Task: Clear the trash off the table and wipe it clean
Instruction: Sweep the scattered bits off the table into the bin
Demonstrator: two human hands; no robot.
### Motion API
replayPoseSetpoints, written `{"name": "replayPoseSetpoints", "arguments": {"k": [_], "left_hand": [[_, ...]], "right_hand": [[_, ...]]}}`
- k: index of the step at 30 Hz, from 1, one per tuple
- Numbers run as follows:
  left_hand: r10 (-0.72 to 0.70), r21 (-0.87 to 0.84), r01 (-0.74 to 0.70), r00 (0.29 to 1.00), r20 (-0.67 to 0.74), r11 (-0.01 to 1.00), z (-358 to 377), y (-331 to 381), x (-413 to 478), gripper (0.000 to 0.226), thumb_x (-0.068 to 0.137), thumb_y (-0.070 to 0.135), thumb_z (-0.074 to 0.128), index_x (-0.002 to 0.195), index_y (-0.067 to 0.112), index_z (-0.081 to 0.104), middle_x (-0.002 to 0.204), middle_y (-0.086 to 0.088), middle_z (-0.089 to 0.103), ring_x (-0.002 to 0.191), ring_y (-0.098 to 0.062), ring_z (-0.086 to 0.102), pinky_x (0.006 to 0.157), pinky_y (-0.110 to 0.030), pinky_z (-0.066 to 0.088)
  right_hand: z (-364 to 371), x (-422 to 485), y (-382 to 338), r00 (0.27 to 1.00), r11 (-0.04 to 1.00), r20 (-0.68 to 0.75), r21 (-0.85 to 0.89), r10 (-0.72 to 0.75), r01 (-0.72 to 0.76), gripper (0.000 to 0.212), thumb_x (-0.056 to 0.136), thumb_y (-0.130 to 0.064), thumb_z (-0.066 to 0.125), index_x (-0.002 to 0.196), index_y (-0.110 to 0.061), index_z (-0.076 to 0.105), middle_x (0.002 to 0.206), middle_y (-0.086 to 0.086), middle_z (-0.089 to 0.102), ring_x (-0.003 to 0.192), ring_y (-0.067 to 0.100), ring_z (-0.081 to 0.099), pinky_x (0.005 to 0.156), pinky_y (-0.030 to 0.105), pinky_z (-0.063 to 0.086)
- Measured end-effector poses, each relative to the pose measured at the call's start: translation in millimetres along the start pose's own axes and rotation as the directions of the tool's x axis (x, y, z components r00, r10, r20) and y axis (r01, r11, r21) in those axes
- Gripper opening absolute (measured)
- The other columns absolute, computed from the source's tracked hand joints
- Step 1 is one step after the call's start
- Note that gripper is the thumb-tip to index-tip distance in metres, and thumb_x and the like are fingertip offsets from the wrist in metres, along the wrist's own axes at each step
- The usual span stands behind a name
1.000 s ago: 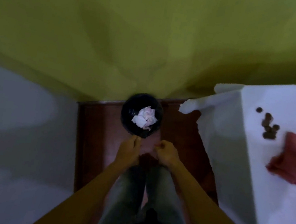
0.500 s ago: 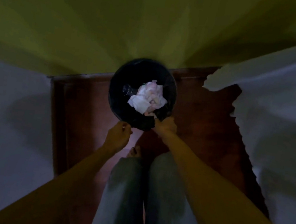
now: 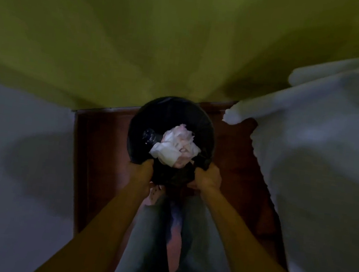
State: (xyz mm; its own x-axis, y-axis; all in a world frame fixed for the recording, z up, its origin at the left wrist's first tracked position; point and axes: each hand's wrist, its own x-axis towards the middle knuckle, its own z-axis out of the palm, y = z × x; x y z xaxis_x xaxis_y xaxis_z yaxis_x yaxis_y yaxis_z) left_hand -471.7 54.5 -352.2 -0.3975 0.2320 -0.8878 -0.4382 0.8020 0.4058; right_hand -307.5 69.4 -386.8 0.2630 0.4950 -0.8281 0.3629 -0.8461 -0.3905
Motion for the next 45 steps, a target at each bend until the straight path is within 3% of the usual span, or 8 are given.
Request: {"name": "replayPoseSetpoints", "arguments": {"k": [4, 9, 13, 17, 23, 30, 35, 45], "left_hand": [[0.268, 0.161, -0.268, 0.963, 0.022, 0.95, -20, 13, -77, 0.069, 0.083, -0.006, 0.058, 0.139, 0.027, 0.034, 0.141, -0.017, 0.051, 0.119, -0.036, 0.057, 0.096, -0.059, 0.05], [0.438, 0.42, -0.415, 0.898, 0.044, 0.807, -33, 24, -170, 0.103, 0.081, 0.003, 0.063, 0.156, 0.025, -0.003, 0.151, -0.024, 0.037, 0.133, -0.041, 0.044, 0.111, -0.049, 0.038], [0.499, 0.491, -0.455, 0.865, 0.047, 0.743, -33, 30, -220, 0.103, 0.081, 0.003, 0.06, 0.157, 0.029, -0.004, 0.138, -0.029, 0.05, 0.119, -0.045, 0.055, 0.102, -0.044, 0.041], [0.597, 0.445, -0.569, 0.797, 0.091, 0.691, -27, 37, -247, 0.1, 0.077, -0.007, 0.057, 0.157, 0.026, 0.008, 0.142, -0.022, 0.05, 0.124, -0.04, 0.054, 0.104, -0.035, 0.038], [0.623, 0.486, -0.653, 0.741, 0.25, 0.582, -17, 42, -261, 0.086, 0.081, 0.028, 0.054, 0.157, 0.017, 0.014, 0.143, -0.023, 0.049, 0.125, -0.042, 0.054, 0.099, -0.032, 0.037], [0.575, 0.599, -0.635, 0.75, 0.327, 0.488, 11, 36, -274, 0.084, 0.089, 0.006, 0.053, 0.157, 0.03, 0.011, 0.143, -0.02, 0.052, 0.125, -0.043, 0.053, 0.102, -0.04, 0.041], [0.566, 0.561, -0.663, 0.736, 0.371, 0.495, 33, 33, -277, 0.084, 0.088, 0.004, 0.051, 0.157, 0.032, 0.013, 0.144, -0.018, 0.052, 0.126, -0.042, 0.052, 0.104, -0.041, 0.041], [0.564, 0.52, -0.681, 0.726, 0.393, 0.515, 56, 45, -270, 0.087, 0.084, -0.005, 0.046, 0.156, 0.034, 0.017, 0.145, -0.014, 0.052, 0.128, -0.036, 0.052, 0.103, -0.035, 0.041]], "right_hand": [[-46, -70, -3, 0.999, 0.999, -0.032, 0.007, -0.043, 0.043, 0.038, 0.092, -0.014, 0.06, 0.129, -0.006, 0.063, 0.127, 0.018, 0.065, 0.11, 0.032, 0.064, 0.078, 0.024, 0.046], [-112, -156, -28, 0.991, 0.99, -0.058, 0.057, -0.124, 0.127, 0.037, 0.083, -0.03, 0.068, 0.117, -0.015, 0.07, 0.117, 0.011, 0.07, 0.105, 0.033, 0.066, 0.081, 0.03, 0.049], [-152, -162, -19, 0.98, 0.978, -0.032, 0.059, -0.197, 0.198, 0.056, 0.057, -0.055, 0.074, 0.105, -0.026, 0.073, 0.101, 0.0, 0.077, 0.087, 0.023, 0.074, 0.078, 0.043, 0.062], [-211, -219, -54, 0.949, 0.952, -0.069, -0.014, -0.307, 0.306, 0.023, 0.084, -0.028, 0.068, 0.105, -0.02, 0.065, 0.084, 0.004, 0.076, 0.063, 0.021, 0.074, 0.073, 0.045, 0.062], [-320, -242, -49, 0.635, 0.835, -0.542, -0.334, -0.55, 0.437, 0.027, 0.088, -0.019, 0.062, 0.115, -0.018, 0.067, 0.115, 0.004, 0.068, 0.116, 0.018, 0.051, 0.088, 0.037, 0.049], [-378, -192, 5, 0.758, 0.852, -0.422, -0.401, -0.497, 0.336, 0.049, 0.088, -0.046, 0.051, 0.133, -0.062, 0.045, 0.123, -0.003, 0.064, 0.11, 0.023, 0.064, 0.095, 0.045, 0.055], [-377, -199, -1, 0.667, 0.756, -0.377, -0.452, -0.643, 0.474, 0.057, 0.09, -0.023, 0.069, 0.144, -0.022, 0.052, 0.139, 0.008, 0.058, 0.124, 0.027, 0.056, 0.103, 0.038, 0.046], [-410, -179, -36, 0.596, 0.791, -0.522, -0.351, -0.61, 0.501, 0.046, 0.096, 0.003, 0.046, 0.139, -0.011, 0.054, 0.112, 0.005, 0.065, 0.077, 0.015, 0.063, 0.07, 0.024, 0.055]]}}
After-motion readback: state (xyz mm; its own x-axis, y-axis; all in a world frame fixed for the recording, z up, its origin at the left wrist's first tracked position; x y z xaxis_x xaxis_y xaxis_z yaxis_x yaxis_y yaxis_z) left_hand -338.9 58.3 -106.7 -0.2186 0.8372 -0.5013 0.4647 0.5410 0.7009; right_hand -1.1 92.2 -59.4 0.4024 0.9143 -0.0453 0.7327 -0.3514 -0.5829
